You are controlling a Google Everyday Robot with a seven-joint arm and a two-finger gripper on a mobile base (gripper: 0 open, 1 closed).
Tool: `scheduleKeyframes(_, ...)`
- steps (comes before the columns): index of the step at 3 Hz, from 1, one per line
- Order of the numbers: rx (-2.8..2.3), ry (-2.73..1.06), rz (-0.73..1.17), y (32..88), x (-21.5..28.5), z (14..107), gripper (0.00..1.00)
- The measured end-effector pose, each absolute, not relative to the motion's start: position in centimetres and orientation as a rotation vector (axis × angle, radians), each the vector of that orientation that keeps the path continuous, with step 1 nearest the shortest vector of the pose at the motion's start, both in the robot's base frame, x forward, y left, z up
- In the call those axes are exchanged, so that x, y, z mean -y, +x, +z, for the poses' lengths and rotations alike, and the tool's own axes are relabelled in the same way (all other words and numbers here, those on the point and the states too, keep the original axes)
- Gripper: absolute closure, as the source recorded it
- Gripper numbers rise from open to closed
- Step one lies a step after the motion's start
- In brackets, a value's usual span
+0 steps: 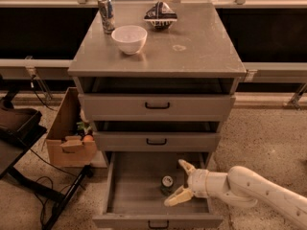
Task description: Pick green can from bottom drawer and place on counter
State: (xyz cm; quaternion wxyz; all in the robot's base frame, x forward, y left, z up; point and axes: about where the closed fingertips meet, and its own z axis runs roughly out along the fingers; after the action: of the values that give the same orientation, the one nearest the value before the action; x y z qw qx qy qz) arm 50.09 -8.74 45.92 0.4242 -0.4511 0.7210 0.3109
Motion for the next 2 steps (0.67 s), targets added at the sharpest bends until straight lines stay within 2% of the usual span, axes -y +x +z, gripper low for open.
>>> scheduleKeyframes(2,-1.851,-1.030,0.863,49.2,5.9,35.5,0.00)
